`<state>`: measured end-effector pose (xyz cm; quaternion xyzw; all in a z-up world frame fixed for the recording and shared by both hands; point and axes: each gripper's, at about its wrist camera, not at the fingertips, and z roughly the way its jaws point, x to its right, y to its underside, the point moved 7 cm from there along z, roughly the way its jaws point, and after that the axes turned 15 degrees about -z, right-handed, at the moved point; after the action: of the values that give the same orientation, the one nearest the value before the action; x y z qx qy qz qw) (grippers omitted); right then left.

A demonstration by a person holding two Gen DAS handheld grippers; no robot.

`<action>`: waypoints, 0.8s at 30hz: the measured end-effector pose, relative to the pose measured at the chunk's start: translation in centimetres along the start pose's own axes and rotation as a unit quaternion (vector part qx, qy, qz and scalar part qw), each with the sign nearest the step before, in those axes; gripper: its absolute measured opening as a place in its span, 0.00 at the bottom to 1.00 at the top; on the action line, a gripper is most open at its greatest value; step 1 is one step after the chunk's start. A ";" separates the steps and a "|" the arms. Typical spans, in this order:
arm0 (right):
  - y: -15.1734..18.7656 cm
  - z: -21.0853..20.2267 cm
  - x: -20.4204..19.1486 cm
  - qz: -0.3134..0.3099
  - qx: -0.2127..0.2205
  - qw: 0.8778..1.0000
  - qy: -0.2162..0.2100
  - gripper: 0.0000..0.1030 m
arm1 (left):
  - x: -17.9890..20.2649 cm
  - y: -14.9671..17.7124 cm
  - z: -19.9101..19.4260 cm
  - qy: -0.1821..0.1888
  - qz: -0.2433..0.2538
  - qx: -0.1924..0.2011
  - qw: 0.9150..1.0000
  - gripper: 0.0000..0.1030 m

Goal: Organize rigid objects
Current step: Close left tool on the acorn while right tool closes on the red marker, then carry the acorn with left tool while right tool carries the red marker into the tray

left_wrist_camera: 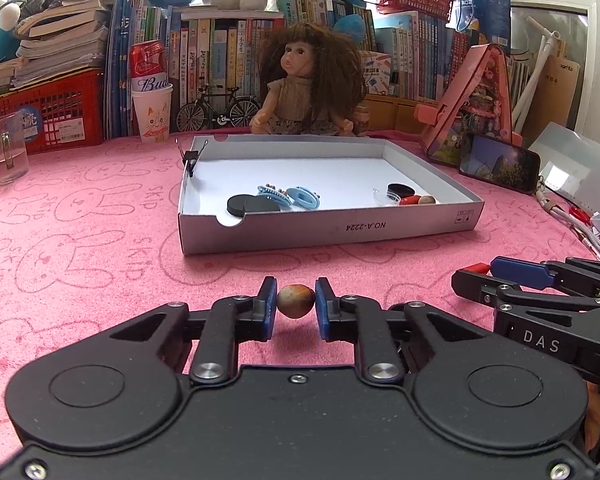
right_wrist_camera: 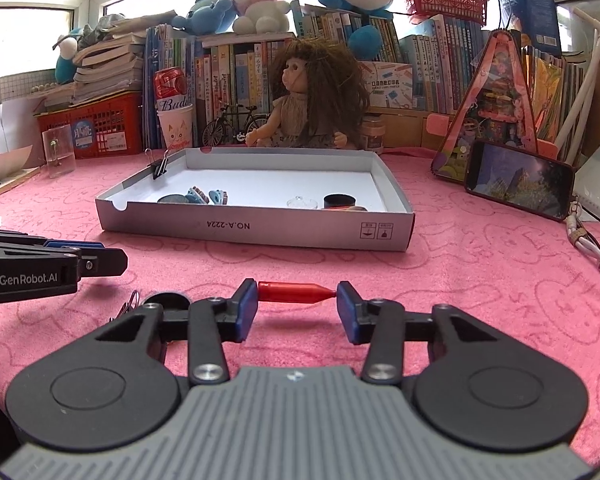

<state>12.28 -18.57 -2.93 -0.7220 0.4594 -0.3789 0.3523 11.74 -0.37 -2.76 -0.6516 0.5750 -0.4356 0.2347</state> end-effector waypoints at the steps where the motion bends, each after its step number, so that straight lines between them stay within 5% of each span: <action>1: -0.1 0.0 0.1 0.001 0.001 1.000 0.001 0.47 | 0.1 -0.2 0.1 0.001 -0.001 0.000 1.000 0.18; 24: -3.5 1.9 2.9 0.024 0.024 0.999 0.014 0.47 | 0.7 -5.7 2.8 0.005 -0.019 0.032 0.999 0.18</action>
<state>16.17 -19.85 -0.12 -0.6967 0.4726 -0.3913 0.3716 17.12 -0.29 0.61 -0.6525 0.5493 -0.4612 0.2445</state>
